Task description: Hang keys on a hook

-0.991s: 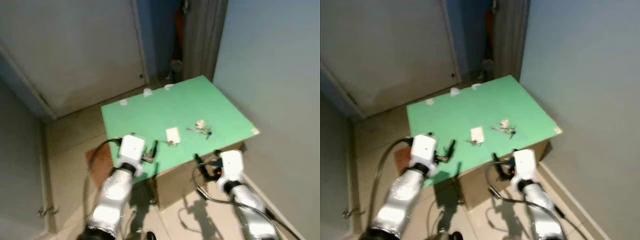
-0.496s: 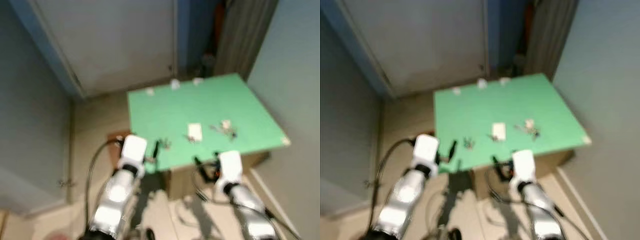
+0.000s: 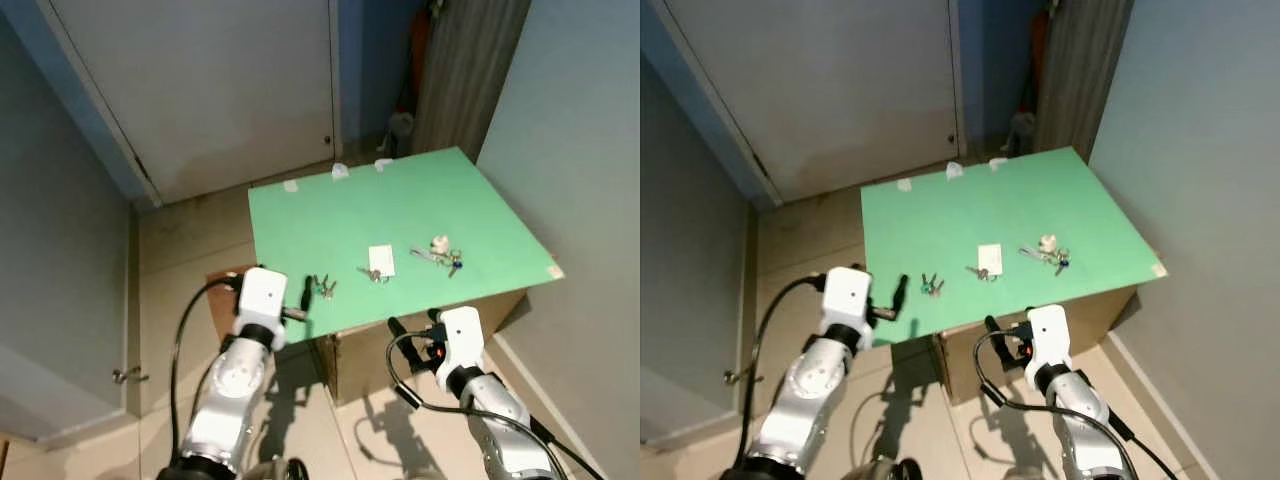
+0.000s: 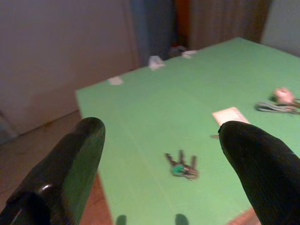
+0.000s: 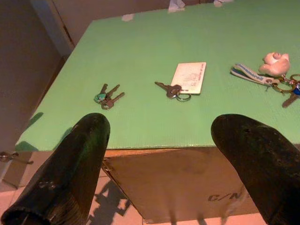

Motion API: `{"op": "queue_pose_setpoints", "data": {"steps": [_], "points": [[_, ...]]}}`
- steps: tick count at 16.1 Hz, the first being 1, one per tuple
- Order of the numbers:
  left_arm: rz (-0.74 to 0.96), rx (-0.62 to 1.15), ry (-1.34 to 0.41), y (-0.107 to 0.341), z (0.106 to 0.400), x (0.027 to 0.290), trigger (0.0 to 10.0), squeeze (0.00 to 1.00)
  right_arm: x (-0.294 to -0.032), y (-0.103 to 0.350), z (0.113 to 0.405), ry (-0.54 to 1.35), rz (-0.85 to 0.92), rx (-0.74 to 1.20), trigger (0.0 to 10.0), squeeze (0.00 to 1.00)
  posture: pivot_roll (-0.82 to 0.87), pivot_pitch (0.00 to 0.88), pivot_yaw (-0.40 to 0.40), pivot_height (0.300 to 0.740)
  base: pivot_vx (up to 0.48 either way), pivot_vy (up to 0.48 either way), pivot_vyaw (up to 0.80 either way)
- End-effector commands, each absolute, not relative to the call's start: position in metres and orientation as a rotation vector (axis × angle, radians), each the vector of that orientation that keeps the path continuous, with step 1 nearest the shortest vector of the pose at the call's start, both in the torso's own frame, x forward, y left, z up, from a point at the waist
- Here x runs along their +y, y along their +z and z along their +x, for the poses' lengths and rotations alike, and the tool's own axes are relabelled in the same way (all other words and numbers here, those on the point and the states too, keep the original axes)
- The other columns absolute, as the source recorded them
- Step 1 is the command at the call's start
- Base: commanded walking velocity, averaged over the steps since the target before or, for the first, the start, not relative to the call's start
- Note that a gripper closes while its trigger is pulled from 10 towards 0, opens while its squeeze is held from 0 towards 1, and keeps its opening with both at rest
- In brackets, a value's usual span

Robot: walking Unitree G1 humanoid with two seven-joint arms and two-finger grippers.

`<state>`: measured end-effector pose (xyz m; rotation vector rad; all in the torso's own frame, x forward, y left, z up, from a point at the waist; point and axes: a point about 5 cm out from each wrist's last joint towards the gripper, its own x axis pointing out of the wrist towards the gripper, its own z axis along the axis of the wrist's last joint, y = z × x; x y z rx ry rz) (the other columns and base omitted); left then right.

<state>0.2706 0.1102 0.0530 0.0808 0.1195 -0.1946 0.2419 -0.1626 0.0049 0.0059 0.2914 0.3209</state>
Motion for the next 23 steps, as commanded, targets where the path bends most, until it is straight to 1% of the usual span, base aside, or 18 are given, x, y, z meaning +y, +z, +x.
{"op": "queue_pose_setpoints", "data": {"steps": [1,9,12,13,17,18,21,23], "points": [[0.074,0.116,-0.159,0.055,0.275,0.114,10.0,0.0,-0.164,0.003,0.241,0.325,0.012,0.303,10.0,0.0,-0.23,0.03,0.098,0.74,0.307,-0.368,0.0],[0.116,0.131,-0.145,0.053,0.277,0.116,10.0,0.0,-0.157,0.003,0.239,0.346,0.018,0.302,10.0,0.0,-0.23,0.041,0.104,0.74,0.321,-0.354,0.0],[0.126,0.128,-0.171,0.054,0.278,0.111,10.0,0.0,-0.154,0.003,0.239,0.348,0.023,0.303,10.0,0.0,-0.23,0.051,0.107,0.74,0.325,-0.349,0.0],[0.168,0.119,-0.201,0.055,0.279,0.106,10.0,0.0,-0.153,0.003,0.238,0.35,0.027,0.306,10.0,0.0,-0.23,0.052,0.108,0.74,0.319,-0.352,0.0],[0.161,0.121,-0.21,0.056,0.279,0.102,10.0,0.0,-0.152,0.003,0.238,0.355,0.03,0.309,10.0,0.0,-0.24,0.063,0.11,0.74,0.321,-0.353,0.0],[0.141,0.123,-0.21,0.056,0.279,0.102,10.0,0.0,-0.153,0.003,0.238,0.349,0.025,0.313,10.0,0.0,-0.24,0.067,0.11,0.74,0.33,0.0,0.0],[0.127,0.13,-0.204,0.056,0.278,0.107,10.0,0.0,-0.155,0.009,0.244,0.324,0.021,0.298,10.0,0.0,-0.23,0.069,0.109,0.74,0.0,0.0,0.0],[0.103,0.117,-0.236,0.061,0.273,0.108,10.0,0.0,-0.15,0.012,0.248,0.363,0.034,0.298,10.0,0.0,-0.2,0.07,0.104,0.74,0.0,0.0,0.0]]}}
